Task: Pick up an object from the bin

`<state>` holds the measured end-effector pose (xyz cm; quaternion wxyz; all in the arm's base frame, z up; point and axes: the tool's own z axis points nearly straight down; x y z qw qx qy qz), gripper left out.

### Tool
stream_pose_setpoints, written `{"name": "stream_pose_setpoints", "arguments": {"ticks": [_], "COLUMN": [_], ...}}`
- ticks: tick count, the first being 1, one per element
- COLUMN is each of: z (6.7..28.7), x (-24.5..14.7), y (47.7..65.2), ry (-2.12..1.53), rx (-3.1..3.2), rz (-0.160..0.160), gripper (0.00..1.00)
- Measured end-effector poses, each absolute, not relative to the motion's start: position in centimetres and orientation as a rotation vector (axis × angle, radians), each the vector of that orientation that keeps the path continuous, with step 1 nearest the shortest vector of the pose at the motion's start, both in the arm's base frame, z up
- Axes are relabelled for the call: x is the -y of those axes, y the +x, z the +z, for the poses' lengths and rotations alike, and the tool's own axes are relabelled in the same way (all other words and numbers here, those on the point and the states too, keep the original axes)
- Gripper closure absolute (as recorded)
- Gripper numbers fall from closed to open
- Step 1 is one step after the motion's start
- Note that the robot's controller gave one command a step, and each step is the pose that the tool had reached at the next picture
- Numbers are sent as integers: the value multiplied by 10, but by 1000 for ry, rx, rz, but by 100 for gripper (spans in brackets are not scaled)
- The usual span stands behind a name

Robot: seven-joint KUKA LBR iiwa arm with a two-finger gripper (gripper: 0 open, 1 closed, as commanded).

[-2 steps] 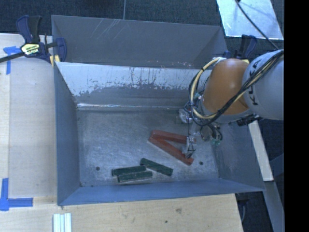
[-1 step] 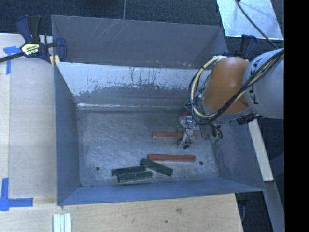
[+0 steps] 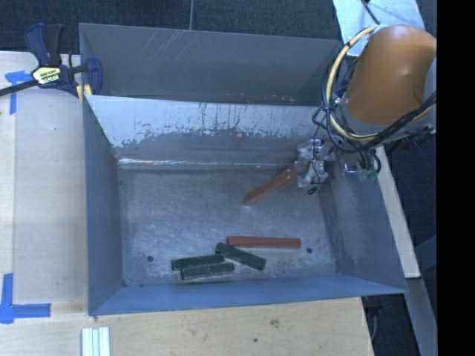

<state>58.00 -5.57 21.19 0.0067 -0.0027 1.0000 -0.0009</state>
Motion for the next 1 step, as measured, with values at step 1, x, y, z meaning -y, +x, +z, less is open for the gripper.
{"name": "stream_pose_setpoints", "arguments": {"ticks": [1], "z": [207], "x": [55], "y": [578], "ry": [-8], "rx": [-3138], "rz": [-1], "gripper": [0]}}
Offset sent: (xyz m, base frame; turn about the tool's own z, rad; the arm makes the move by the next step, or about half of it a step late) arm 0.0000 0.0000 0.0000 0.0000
